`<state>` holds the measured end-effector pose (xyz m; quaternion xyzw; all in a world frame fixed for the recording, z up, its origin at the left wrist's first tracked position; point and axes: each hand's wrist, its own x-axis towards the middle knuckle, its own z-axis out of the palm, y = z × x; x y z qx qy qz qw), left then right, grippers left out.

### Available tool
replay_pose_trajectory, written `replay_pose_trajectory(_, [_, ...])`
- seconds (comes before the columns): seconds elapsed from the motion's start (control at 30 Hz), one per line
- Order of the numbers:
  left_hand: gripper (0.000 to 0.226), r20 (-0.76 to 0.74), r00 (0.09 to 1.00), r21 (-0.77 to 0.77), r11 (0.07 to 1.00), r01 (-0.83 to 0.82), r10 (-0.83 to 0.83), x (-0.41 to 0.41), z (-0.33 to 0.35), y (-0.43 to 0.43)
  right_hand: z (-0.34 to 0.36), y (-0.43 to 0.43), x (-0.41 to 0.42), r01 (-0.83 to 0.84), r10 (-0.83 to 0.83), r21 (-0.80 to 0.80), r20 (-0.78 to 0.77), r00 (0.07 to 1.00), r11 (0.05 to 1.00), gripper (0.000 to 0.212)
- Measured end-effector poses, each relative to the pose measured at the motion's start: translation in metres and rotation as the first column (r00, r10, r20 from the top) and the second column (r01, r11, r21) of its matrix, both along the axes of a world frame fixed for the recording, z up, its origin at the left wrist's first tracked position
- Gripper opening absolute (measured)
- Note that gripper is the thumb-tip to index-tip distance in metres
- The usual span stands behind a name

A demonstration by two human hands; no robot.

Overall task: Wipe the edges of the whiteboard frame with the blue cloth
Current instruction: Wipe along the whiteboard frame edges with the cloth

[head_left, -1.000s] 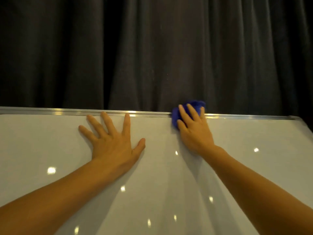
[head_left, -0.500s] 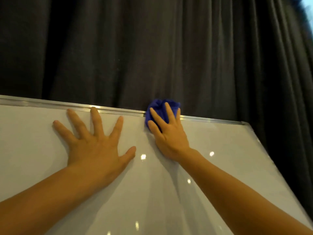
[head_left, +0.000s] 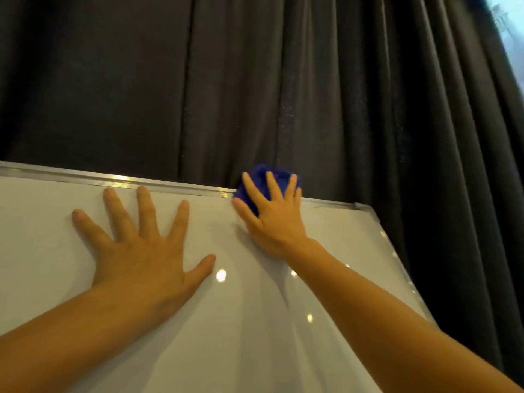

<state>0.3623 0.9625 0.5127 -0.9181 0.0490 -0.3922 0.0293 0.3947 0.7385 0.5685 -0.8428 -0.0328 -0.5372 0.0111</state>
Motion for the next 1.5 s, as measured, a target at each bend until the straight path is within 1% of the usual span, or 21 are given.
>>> replay_pose_trajectory(0.1, [0.108, 0.007, 1.000, -0.008, 1.000, -0.005, 0.005, -0.001, 0.002, -0.060, -0.013, 0.007, 0.007, -0.171, 0.201, -0.307, 0.068, 0.977, 0.936, 0.065])
replay_pose_trajectory(0.17, [0.113, -0.001, 1.000, 0.010, 1.000, 0.008, -0.008, 0.001, -0.001, -0.089, -0.010, -0.029, 0.008, -0.141, 0.185, -0.384, 0.081, 0.979, 0.913, 0.063])
replay_pose_trajectory(0.2, [0.113, -0.018, 1.000, 0.015, 1.000, 0.022, -0.022, 0.003, -0.005, -0.103, -0.005, -0.061, 0.011, -0.107, 0.145, -0.344, 0.086, 0.986, 0.933, 0.063])
replay_pose_trajectory(0.3, [0.108, -0.077, 0.997, 0.019, 0.999, 0.031, -0.029, 0.006, -0.017, -0.134, 0.006, -0.173, 0.012, 0.094, -0.094, -0.029, -0.020, 0.995, 0.995, 0.059])
replay_pose_trajectory(0.37, [0.113, -0.069, 0.998, 0.000, 1.000, -0.006, 0.006, 0.007, -0.019, -0.155, 0.003, -0.213, 0.006, 0.255, -0.260, -0.068, -0.088, 0.962, 0.965, 0.053])
replay_pose_trajectory(0.4, [0.118, -0.064, 0.998, -0.019, 1.000, -0.024, 0.023, 0.008, -0.017, -0.163, 0.001, -0.212, 0.009, 0.267, -0.283, -0.180, -0.070, 0.957, 0.947, 0.052])
replay_pose_trajectory(0.43, [0.123, -0.059, 0.998, -0.036, 0.999, -0.034, 0.032, 0.008, -0.014, -0.177, -0.004, -0.203, 0.009, 0.213, -0.230, -0.250, -0.043, 0.972, 0.944, 0.053])
replay_pose_trajectory(0.5, [0.127, -0.053, 0.998, -0.052, 0.998, -0.045, 0.043, 0.009, -0.007, -0.203, -0.012, -0.171, 0.010, 0.007, 0.001, -0.272, 0.031, 1.000, 0.962, 0.060])
replay_pose_trajectory(0.53, [0.129, -0.049, 0.998, -0.051, 0.998, -0.045, 0.043, 0.008, -0.005, -0.218, -0.015, -0.162, 0.008, -0.086, 0.102, -0.328, 0.031, 0.994, 0.941, 0.062])
replay_pose_trajectory(0.6, [0.133, -0.041, 0.998, -0.044, 0.998, -0.050, 0.048, 0.009, -0.004, -0.239, -0.016, -0.167, 0.008, -0.126, 0.132, -0.432, -0.017, 0.991, 0.893, 0.058])
replay_pose_trajectory(0.67, [0.136, -0.024, 0.999, -0.023, 0.999, -0.042, 0.041, 0.014, -0.008, -0.247, -0.005, -0.211, 0.013, -0.042, 0.033, -0.323, -0.033, 0.999, 0.946, 0.055])
replay_pose_trajectory(0.77, [0.127, 0.004, 0.999, 0.024, 0.999, 0.045, -0.045, 0.017, -0.015, -0.249, 0.001, -0.277, 0.013, 0.078, -0.076, 0.019, -0.091, 0.993, 0.997, 0.055])
replay_pose_trajectory(0.87, [0.116, 0.044, 0.997, 0.087, 0.994, 0.065, -0.069, 0.014, -0.025, -0.265, -0.011, -0.294, 0.018, -0.032, 0.031, 0.080, 0.010, 0.999, 0.996, 0.054])
replay_pose_trajectory(0.97, [0.121, 0.085, 0.992, 0.102, 0.991, 0.084, -0.093, 0.016, -0.033, -0.280, -0.023, -0.290, 0.016, -0.104, 0.100, 0.279, 0.030, 0.995, 0.955, 0.055])
replay_pose_trajectory(1.1, [0.112, 0.142, 0.976, 0.143, 0.979, 0.145, -0.165, 0.025, -0.048, -0.275, -0.068, -0.288, -0.005, -0.068, 0.064, 0.394, 0.023, 0.998, 0.917, 0.053])
replay_pose_trajectory(1.17, [0.109, 0.150, 0.967, 0.158, 0.970, 0.183, -0.207, 0.027, -0.057, -0.271, -0.103, -0.282, -0.023, 0.000, 0.012, 0.446, -0.024, 1.000, 0.895, 0.053])
replay_pose_trajectory(1.27, [0.113, 0.157, 0.957, 0.156, 0.963, 0.221, -0.245, 0.024, -0.065, -0.268, -0.170, -0.271, -0.059, -0.017, 0.034, 0.522, -0.022, 0.999, 0.853, 0.053])
replay_pose_trajectory(1.33, [0.111, 0.160, 0.947, 0.169, 0.952, 0.253, -0.280, 0.020, -0.074, -0.269, -0.223, -0.266, -0.092, 0.036, 0.017, 0.609, -0.081, 0.997, 0.793, 0.052])
replay_pose_trajectory(1.4, [0.108, 0.133, 0.937, 0.202, 0.935, 0.293, -0.322, 0.006, -0.088, -0.267, -0.270, -0.267, -0.131, 0.221, -0.073, 0.673, -0.241, 0.968, 0.706, 0.052])
replay_pose_trajectory(1.43, [0.106, 0.123, 0.929, 0.220, 0.922, 0.317, -0.349, -0.003, -0.099, -0.268, -0.289, -0.267, -0.152, 0.321, -0.105, 0.665, -0.344, 0.933, 0.674, 0.052])
replay_pose_trajectory(1.5, [0.104, 0.124, 0.909, 0.249, 0.899, 0.360, -0.398, -0.020, -0.121, -0.272, -0.311, -0.268, -0.179, 0.433, -0.145, 0.588, -0.472, 0.870, 0.683, 0.054])
